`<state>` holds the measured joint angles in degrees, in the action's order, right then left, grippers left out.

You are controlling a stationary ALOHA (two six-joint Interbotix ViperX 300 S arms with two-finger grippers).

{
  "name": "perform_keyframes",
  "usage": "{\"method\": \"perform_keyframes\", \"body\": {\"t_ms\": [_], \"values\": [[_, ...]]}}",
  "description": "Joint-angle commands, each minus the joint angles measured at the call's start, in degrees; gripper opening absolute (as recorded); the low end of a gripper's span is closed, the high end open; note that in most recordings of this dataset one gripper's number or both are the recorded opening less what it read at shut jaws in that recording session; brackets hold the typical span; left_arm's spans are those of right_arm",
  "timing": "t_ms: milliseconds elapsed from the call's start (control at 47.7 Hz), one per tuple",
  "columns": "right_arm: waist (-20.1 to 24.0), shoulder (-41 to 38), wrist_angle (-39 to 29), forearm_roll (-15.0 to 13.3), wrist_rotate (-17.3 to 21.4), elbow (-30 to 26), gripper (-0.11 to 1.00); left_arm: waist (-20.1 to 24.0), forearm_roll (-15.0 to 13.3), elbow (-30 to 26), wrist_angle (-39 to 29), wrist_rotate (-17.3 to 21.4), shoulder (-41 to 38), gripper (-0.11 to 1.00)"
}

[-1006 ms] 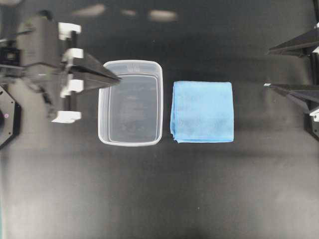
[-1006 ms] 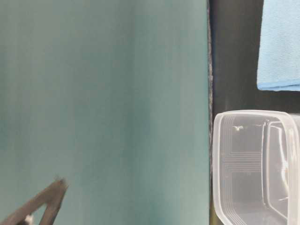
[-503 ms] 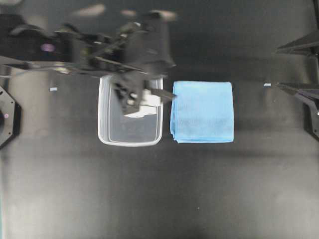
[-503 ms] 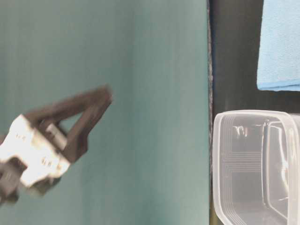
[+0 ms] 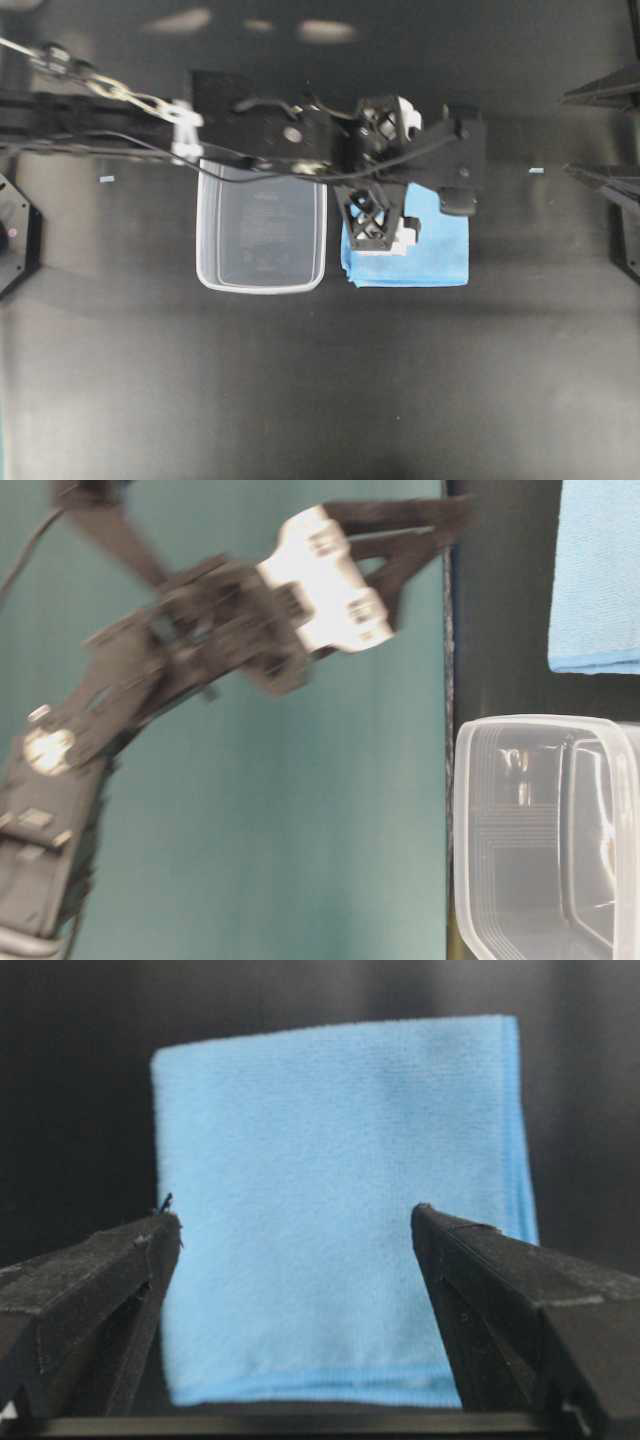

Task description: Place the blue towel into the container with the left arm.

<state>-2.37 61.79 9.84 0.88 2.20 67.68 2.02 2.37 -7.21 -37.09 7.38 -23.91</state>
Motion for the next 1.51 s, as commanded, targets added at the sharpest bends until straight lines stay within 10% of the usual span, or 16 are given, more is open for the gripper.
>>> {"method": "perform_keyframes", "body": {"t_ms": [0, 692, 818, 1111, 1488], "values": [[-0.18, -0.26, 0.26, 0.18, 0.0, -0.62, 0.77, -0.35, 0.26, -2.46, -0.18, 0.18, -3.08, 0.9], [-0.09, -0.26, 0.26, 0.09, 0.09, -0.53, 0.77, -1.23, 0.26, -1.76, -0.09, -0.26, -10.99, 0.86], [-0.09, -0.26, 0.26, 0.18, 0.18, -0.53, 0.76, -1.58, 0.18, -1.49, -0.26, -0.35, -10.9, 0.73], [-0.09, -0.26, 0.35, 0.18, 0.18, -0.53, 0.76, -1.93, 0.18, -1.41, -0.97, 0.79, -8.09, 0.05], [-0.09, -0.26, 0.62, 0.18, 0.09, -0.53, 0.76, -1.85, 0.18, -1.76, -4.48, 0.7, 9.49, 0.05]]}}
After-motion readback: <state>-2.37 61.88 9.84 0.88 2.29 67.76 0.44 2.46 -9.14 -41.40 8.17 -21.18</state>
